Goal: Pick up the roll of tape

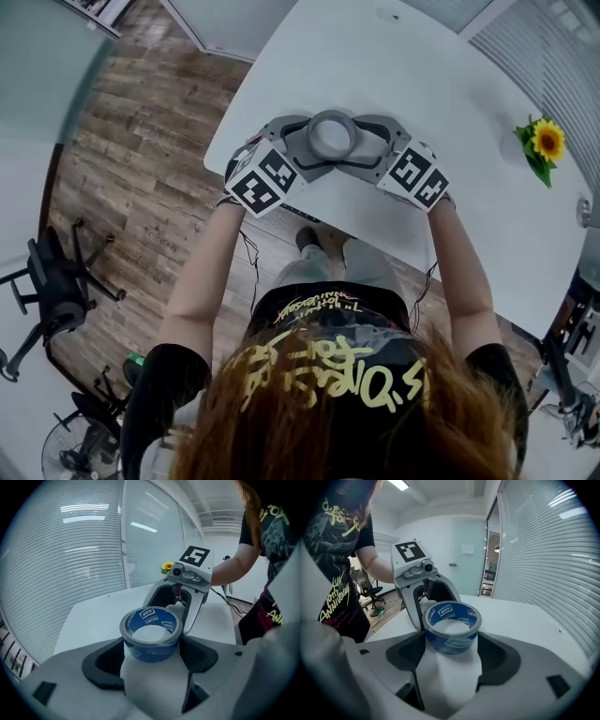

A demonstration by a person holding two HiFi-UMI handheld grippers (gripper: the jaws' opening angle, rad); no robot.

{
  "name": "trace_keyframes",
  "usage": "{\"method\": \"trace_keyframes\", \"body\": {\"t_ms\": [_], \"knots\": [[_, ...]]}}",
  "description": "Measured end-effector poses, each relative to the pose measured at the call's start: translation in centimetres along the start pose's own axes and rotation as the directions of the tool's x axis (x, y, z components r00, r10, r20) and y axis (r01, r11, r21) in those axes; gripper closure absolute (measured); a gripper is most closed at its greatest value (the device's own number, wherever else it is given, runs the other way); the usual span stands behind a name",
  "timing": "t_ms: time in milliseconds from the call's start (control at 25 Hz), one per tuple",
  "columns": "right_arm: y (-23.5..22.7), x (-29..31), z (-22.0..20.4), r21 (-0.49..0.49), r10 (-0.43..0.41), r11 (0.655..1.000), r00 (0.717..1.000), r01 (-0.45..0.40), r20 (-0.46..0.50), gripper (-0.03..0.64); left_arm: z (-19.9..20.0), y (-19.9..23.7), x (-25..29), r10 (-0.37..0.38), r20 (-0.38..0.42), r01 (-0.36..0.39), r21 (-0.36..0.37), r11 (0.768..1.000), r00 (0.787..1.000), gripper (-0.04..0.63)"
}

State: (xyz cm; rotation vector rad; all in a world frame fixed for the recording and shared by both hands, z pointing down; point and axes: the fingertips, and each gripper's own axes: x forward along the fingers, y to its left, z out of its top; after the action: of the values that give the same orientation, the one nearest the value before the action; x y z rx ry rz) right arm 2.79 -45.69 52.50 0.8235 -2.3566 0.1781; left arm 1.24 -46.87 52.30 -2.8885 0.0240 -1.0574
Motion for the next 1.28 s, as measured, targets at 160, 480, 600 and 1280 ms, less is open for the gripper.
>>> {"method": "trace_keyframes", "body": {"t_ms": [160, 480, 600, 1280], "knots": [[0.0, 0.0, -0.3, 0.001, -0.004, 1.000, 1.000, 0.004, -0.010, 0.287, 0.0, -0.1, 0.4, -0.001, 0.000, 0.001, -0.001, 1.000, 1.000, 0.232], [0.2, -0.2, -0.2, -0.022, -0.011, 1.000, 1.000, 0.010, -0.015, 0.287, 0.1, -0.4, 0.1, 0.031, -0.002, -0.031, 0.014, 0.999, 1.000, 0.233], [0.5, -0.6, 0.4, -0.042, -0.004, 0.999, 1.000, 0.004, -0.003, 0.287, 0.7, -0.6, -0.7, 0.063, -0.002, -0.063, 0.032, 0.997, 0.998, 0.233], [2.1, -8.6, 3.8, -0.066, 0.004, 0.998, 0.993, 0.004, 0.117, 0.287, 7.7, -4.6, -4.1, 0.104, 0.102, -0.110, 0.056, 0.992, 0.989, 0.239]]}}
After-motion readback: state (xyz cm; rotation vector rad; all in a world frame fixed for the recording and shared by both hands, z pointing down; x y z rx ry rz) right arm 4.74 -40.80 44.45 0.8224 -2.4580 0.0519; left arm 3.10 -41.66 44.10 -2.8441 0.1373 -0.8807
